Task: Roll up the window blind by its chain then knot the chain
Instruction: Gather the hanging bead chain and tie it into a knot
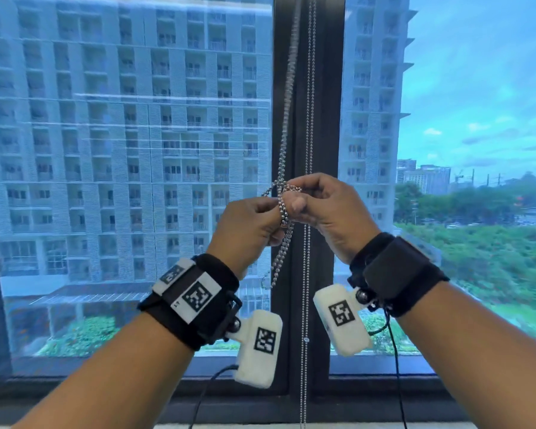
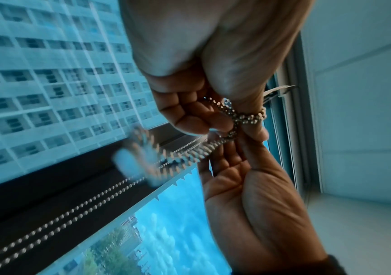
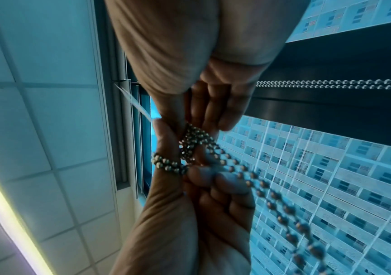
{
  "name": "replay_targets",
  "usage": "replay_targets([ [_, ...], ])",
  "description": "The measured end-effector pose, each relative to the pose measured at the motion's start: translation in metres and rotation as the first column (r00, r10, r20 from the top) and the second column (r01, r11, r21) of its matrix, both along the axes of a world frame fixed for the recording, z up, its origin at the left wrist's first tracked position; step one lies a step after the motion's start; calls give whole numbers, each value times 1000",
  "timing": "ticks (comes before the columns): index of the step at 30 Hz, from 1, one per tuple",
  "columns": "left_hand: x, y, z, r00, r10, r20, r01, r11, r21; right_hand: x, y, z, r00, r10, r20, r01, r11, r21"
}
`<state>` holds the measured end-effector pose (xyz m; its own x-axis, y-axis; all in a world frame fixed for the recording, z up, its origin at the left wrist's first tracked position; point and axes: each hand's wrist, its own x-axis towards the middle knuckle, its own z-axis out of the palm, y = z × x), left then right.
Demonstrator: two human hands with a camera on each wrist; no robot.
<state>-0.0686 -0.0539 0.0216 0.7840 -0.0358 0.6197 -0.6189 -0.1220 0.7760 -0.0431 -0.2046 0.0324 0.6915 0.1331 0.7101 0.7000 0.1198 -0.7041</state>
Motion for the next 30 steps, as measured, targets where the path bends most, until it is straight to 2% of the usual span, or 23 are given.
replay_targets([
  [4, 3, 4, -2, 999, -29, -38, 28, 999, -16, 3, -4, -2, 999, -48, 25, 49, 999, -25],
  [10, -2, 0, -1, 1000, 4, 18, -4, 1000, -7, -1, -7, -7, 997, -52, 64, 60, 990, -127],
  [14, -7, -5, -3, 997, 33, 68, -33, 999, -6, -7, -6, -5, 998, -63, -5, 62, 988, -139],
  [17, -8, -6, -6, 983, 124, 134, -128, 992, 21, -15, -2, 0, 998, -37, -59, 31, 994, -101],
  [21, -5, -8, -4, 978, 175, 115, -175, 984, -7, -19, 8, 0, 975, -151, 162, 194, 937, -291],
  [24, -6, -10, -4, 991, 114, 73, -111, 992, -54, -20, 6, 1, 960, -213, 180, 252, 938, -237],
  [27, -6, -8, -4, 999, -49, -13, 47, 990, -130, -23, 0, 3, 945, -253, 208, 301, 920, -250],
  [30, -5, -5, -2, 976, -179, -124, 156, 973, -171, -24, 1, 2, 924, -313, 221, 359, 908, -215],
])
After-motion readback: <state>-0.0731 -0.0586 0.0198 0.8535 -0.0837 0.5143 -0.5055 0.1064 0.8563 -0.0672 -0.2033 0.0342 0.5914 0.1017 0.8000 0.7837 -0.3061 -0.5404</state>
